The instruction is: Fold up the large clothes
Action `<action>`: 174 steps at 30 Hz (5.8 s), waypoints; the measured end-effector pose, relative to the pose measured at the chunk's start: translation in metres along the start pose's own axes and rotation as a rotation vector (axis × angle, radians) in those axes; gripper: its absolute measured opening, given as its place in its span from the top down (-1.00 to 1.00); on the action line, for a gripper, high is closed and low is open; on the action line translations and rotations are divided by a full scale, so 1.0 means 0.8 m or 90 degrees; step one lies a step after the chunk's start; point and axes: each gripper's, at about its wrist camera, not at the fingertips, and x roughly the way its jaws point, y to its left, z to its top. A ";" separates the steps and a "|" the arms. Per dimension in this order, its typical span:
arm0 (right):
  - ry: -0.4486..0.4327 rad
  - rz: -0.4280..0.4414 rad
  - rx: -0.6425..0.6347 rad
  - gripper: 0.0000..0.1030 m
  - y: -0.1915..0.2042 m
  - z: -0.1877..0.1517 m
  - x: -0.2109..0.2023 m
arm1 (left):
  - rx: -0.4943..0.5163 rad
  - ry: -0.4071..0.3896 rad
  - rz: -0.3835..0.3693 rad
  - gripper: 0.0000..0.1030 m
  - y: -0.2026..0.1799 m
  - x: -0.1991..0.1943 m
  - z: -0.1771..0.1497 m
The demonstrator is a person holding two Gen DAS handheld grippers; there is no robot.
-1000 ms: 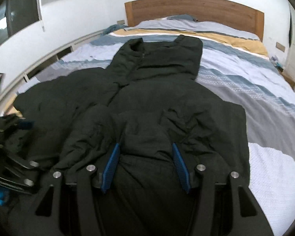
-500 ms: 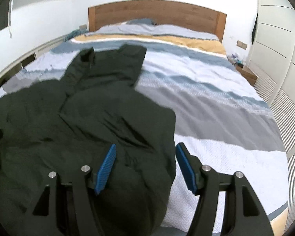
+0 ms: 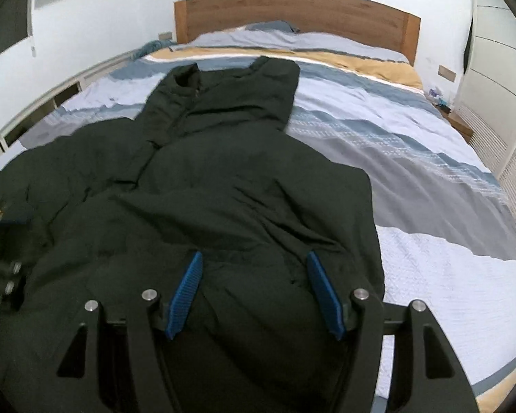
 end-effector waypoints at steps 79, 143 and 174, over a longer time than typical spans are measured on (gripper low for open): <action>-0.033 -0.137 0.133 -0.24 0.128 -0.048 -0.247 | -0.719 -0.217 -0.301 0.84 0.644 -0.041 -0.126; -0.089 0.077 0.053 -0.24 0.225 0.018 -0.201 | -0.087 -0.132 -0.082 -0.33 0.284 -0.117 0.005; -0.005 0.048 -0.051 -0.24 0.265 0.033 -0.091 | 0.015 -0.120 -0.037 -0.66 0.236 -0.051 0.039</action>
